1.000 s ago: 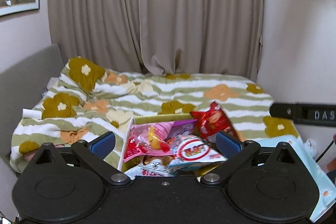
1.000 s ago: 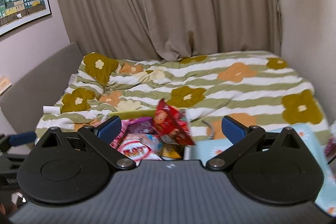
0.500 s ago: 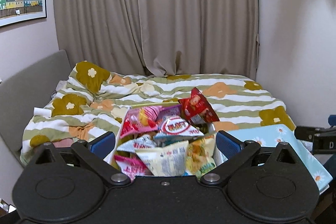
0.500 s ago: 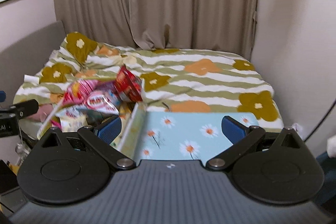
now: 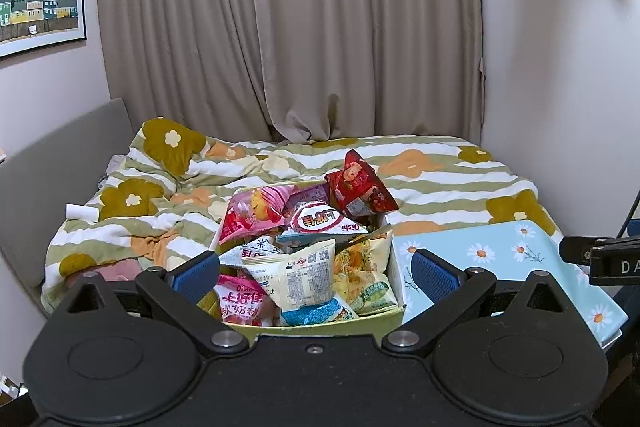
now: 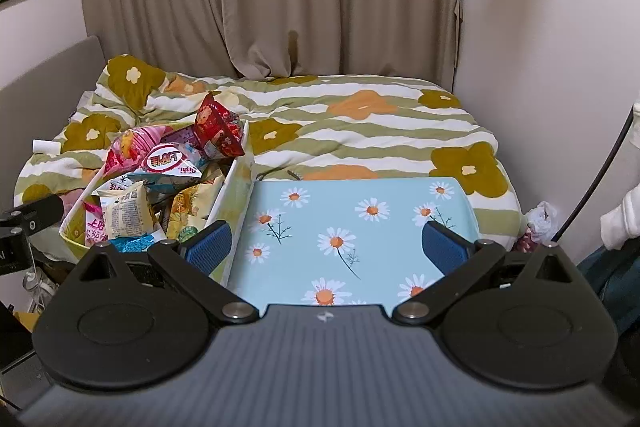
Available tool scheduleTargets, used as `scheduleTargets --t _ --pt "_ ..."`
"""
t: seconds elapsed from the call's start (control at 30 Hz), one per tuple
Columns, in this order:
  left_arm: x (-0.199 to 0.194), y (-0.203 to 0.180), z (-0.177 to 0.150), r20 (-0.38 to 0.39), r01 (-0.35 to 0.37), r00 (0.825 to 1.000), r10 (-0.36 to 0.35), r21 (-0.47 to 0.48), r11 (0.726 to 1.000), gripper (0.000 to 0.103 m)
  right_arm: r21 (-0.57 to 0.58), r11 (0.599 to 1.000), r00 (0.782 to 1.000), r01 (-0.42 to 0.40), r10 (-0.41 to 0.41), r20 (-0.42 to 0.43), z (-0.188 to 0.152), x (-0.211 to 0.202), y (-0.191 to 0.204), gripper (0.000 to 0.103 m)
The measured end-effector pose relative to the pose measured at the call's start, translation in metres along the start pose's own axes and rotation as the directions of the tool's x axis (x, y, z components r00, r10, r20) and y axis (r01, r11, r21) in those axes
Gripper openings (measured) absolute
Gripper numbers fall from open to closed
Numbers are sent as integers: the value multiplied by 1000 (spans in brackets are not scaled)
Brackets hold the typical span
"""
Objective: Organize snacks
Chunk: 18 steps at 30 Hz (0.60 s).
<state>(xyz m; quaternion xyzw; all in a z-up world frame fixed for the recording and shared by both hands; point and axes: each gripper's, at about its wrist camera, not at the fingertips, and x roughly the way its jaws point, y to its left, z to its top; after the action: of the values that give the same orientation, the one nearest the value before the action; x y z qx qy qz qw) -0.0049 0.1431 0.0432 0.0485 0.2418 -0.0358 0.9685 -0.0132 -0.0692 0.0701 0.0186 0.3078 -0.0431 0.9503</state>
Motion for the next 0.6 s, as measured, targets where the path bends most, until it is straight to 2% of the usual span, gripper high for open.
scheduleTargets --t 0.6 --pt "3 -2 -2 3 -1 1000 1 15 1000 103 -2 1000 1000 -1 1 3 1 0 1 103"
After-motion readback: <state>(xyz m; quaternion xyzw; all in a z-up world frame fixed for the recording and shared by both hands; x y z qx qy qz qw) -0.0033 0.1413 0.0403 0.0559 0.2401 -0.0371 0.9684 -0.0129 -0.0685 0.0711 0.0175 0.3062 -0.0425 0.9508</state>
